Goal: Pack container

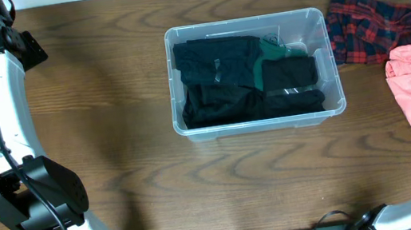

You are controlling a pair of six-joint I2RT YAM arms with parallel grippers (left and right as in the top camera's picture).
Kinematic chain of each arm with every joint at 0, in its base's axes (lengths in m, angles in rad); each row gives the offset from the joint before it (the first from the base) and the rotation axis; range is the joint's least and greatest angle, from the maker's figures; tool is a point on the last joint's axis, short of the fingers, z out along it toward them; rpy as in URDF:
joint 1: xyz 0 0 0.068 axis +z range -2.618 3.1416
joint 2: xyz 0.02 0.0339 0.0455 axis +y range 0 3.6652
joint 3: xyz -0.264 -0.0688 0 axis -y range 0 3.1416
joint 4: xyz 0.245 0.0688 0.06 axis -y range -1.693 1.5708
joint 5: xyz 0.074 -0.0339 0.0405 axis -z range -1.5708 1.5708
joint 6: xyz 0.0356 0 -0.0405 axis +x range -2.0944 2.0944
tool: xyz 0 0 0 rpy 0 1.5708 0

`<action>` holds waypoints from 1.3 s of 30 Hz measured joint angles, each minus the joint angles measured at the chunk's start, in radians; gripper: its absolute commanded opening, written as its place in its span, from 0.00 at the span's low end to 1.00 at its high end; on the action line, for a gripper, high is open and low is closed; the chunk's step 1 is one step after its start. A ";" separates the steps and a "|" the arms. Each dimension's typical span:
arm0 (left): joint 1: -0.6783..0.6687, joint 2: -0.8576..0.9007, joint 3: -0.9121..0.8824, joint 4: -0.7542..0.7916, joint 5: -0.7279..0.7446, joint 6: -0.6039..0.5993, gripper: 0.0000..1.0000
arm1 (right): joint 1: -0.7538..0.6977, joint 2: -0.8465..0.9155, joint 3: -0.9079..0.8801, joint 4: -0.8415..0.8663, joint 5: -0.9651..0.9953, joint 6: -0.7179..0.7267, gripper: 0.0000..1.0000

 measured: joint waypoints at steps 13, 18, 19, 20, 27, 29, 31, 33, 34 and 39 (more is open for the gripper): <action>0.000 0.000 0.000 0.000 0.000 0.000 0.98 | 0.006 0.197 0.000 0.105 -0.153 -0.166 0.97; 0.000 0.000 0.000 0.000 0.000 0.000 0.98 | 0.013 0.233 0.000 0.113 -0.187 -0.188 0.85; 0.000 0.000 0.000 0.000 0.000 0.000 0.98 | 0.013 0.237 0.002 0.114 -0.188 -0.193 0.78; 0.000 0.000 0.000 0.000 0.000 0.000 0.98 | 0.013 0.239 0.004 0.116 -0.193 -0.193 0.66; 0.000 0.000 0.000 0.000 0.000 0.000 0.98 | 0.013 0.246 0.007 0.106 -0.225 -0.204 0.22; 0.000 0.000 0.000 0.000 0.000 0.000 0.98 | 0.019 0.245 0.009 0.102 -0.228 -0.198 0.14; 0.000 0.000 0.000 0.000 0.000 0.000 0.98 | 0.024 0.243 0.013 0.093 -0.224 -0.187 0.03; 0.000 0.000 0.000 0.000 0.000 0.000 0.98 | 0.026 0.242 0.017 0.081 -0.223 -0.183 0.01; 0.000 0.000 0.000 0.000 0.000 0.000 0.98 | 0.028 0.241 0.019 0.072 -0.223 -0.179 0.01; 0.000 0.000 0.000 0.000 0.000 0.000 0.98 | 0.035 0.201 0.023 0.018 -0.231 -0.158 0.01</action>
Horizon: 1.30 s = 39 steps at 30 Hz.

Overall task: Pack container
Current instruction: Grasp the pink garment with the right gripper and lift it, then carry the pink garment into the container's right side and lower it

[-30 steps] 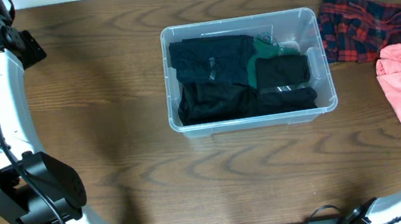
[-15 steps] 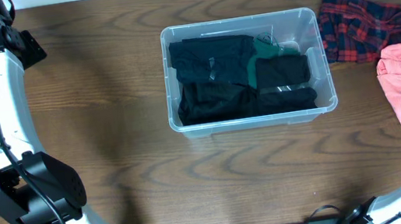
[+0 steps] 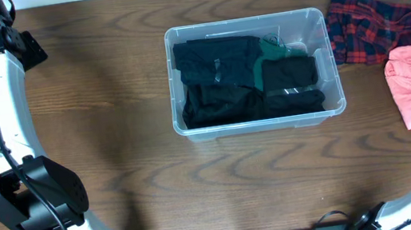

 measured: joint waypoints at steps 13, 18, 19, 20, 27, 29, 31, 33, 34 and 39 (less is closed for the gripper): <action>0.000 0.000 0.000 0.000 0.000 0.000 0.98 | 0.201 -0.402 0.009 -0.022 -0.099 0.055 0.01; 0.000 0.000 0.000 0.000 0.000 0.000 0.98 | 0.381 -0.533 0.013 0.040 -0.123 0.097 0.01; 0.000 0.000 0.000 0.000 0.000 0.000 0.98 | 0.418 -0.559 0.013 0.058 -0.125 0.113 0.01; 0.000 0.000 0.000 0.000 0.000 0.000 0.98 | 0.455 -0.580 0.013 0.073 -0.122 0.129 0.01; 0.000 0.000 0.000 0.000 0.000 0.000 0.98 | 0.675 -0.635 0.019 0.104 -0.055 0.234 0.01; 0.000 0.000 0.000 0.000 0.000 0.000 0.98 | 0.740 -0.616 0.019 0.110 -0.013 0.263 0.01; 0.000 0.000 0.000 0.000 0.000 0.000 0.98 | 0.795 -0.591 0.019 0.129 0.024 0.290 0.01; 0.000 0.000 0.000 0.000 0.000 0.000 0.98 | 0.852 -0.554 0.019 0.156 0.075 0.325 0.01; 0.000 0.000 0.000 0.000 0.000 0.000 0.98 | 0.867 -0.541 0.019 0.163 0.090 0.340 0.01; 0.000 0.000 0.000 0.000 0.000 0.000 0.98 | 0.934 -0.472 0.019 0.162 0.185 0.443 0.01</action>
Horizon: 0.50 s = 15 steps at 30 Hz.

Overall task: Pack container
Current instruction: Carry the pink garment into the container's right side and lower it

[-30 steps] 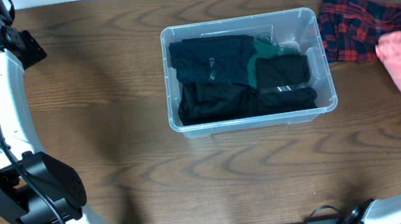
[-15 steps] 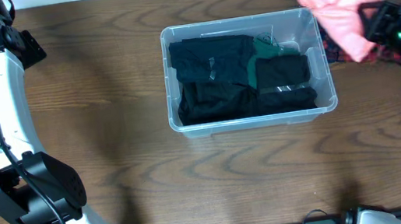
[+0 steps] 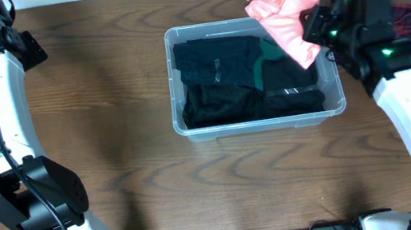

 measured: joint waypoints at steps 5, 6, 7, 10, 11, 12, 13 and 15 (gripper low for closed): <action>0.000 0.000 0.000 0.000 0.000 0.000 0.98 | 0.014 0.050 0.000 -0.046 0.064 0.086 0.01; 0.000 0.000 0.000 0.000 0.000 0.000 0.98 | 0.014 0.059 0.000 -0.050 0.071 0.096 0.01; 0.000 0.000 0.000 0.000 0.000 0.000 0.98 | 0.014 0.069 0.000 -0.054 0.078 0.103 0.01; 0.000 0.000 0.000 0.000 0.000 0.000 0.98 | 0.014 0.100 0.000 -0.067 0.093 0.121 0.01; 0.000 0.000 0.000 0.000 0.000 0.000 0.98 | 0.014 0.107 0.000 -0.068 0.097 0.126 0.01; 0.000 0.000 0.000 0.000 0.000 0.000 0.98 | 0.014 0.117 0.000 -0.069 0.098 0.133 0.01; 0.000 0.000 0.000 0.000 0.000 0.000 0.98 | 0.014 0.124 0.000 -0.069 0.100 0.138 0.01; 0.000 0.000 0.000 0.000 0.000 0.000 0.98 | 0.014 0.139 0.000 -0.069 0.103 0.157 0.01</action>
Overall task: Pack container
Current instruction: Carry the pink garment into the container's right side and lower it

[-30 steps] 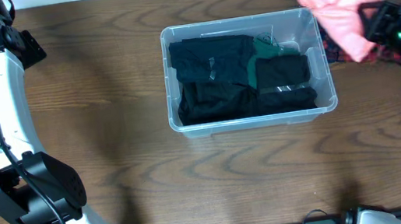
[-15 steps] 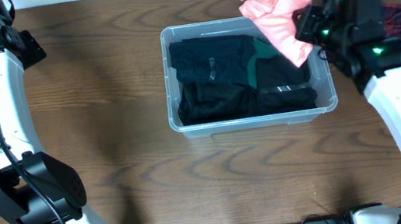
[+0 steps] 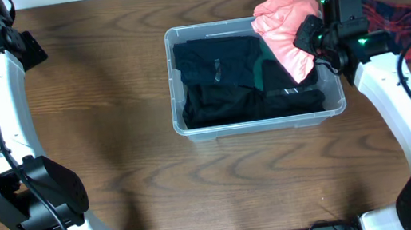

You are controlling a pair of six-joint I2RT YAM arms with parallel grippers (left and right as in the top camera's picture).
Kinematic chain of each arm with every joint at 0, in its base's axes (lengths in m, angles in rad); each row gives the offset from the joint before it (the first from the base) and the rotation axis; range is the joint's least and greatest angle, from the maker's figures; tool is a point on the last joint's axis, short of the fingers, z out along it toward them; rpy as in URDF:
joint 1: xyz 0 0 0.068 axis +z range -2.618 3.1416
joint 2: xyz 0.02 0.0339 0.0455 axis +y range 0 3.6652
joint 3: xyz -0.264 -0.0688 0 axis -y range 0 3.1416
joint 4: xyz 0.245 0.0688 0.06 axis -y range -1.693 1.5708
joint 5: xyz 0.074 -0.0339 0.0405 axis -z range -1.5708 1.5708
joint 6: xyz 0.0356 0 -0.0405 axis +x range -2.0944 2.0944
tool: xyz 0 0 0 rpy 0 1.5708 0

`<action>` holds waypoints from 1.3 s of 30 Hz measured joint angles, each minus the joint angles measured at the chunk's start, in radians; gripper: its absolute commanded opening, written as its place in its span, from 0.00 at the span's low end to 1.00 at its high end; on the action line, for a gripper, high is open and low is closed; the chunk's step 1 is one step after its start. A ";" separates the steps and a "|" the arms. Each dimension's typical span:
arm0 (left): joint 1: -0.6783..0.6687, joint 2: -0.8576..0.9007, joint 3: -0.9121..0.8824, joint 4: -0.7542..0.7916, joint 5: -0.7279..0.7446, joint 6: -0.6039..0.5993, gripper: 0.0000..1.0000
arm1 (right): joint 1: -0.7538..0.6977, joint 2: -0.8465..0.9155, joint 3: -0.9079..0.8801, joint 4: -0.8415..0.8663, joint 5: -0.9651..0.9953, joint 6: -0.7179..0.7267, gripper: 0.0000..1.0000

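A clear plastic container (image 3: 183,126) stands mid-table, holding dark clothes (image 3: 217,81) and a green piece (image 3: 267,47). My right gripper (image 3: 309,36) is shut on a pink garment (image 3: 284,30), which hangs over the container's far right corner and drapes into it. A red plaid garment (image 3: 410,26) lies on the table at the right, partly behind the right arm. My left arm reaches up the left side to the far left corner; its gripper is out of view.
The right arm (image 3: 397,104) slants from the lower right up to the container's right wall. The left arm (image 3: 1,119) runs along the table's left edge. Bare wood lies in front of and left of the container.
The right gripper has come slightly nearer and lower with the pink garment, which now drapes deeper over the container's right end. The left arm is unchanged.
The pink garment first lay on the table at the far right beside the plaid one. Then my right gripper was at it. Later it hung held above the container's far right corner, and now it droops into the container's right end.
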 measured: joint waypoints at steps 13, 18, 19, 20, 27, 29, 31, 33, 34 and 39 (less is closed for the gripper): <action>0.000 0.000 0.000 0.000 0.000 0.000 0.98 | 0.019 0.035 0.000 -0.034 0.023 0.099 0.01; 0.000 0.000 0.000 0.000 0.000 0.000 0.98 | 0.039 0.035 -0.002 -0.053 0.029 0.106 0.01; 0.000 0.000 0.000 0.000 0.000 0.000 0.98 | 0.043 0.035 -0.004 -0.053 0.032 0.106 0.01; 0.000 0.000 0.000 0.000 0.000 0.000 0.98 | 0.047 0.035 -0.008 -0.052 0.037 0.106 0.01; 0.000 0.000 0.000 0.000 0.000 0.000 0.98 | 0.069 0.036 -0.039 -0.053 0.078 0.110 0.01; 0.000 0.000 0.000 0.000 0.000 0.000 0.98 | 0.074 0.037 -0.041 -0.059 0.085 0.111 0.01; 0.000 0.000 0.000 0.000 0.000 0.000 0.98 | 0.077 0.037 -0.042 -0.066 0.089 0.113 0.01; 0.000 0.000 0.000 0.000 0.000 0.000 0.98 | 0.080 0.037 -0.042 -0.074 0.091 0.113 0.01; 0.000 0.000 0.000 0.000 0.000 0.000 0.98 | 0.080 0.037 -0.042 -0.080 0.091 0.114 0.01; 0.000 0.000 0.000 0.000 0.000 0.000 0.98 | 0.082 0.037 -0.042 -0.111 0.092 0.114 0.01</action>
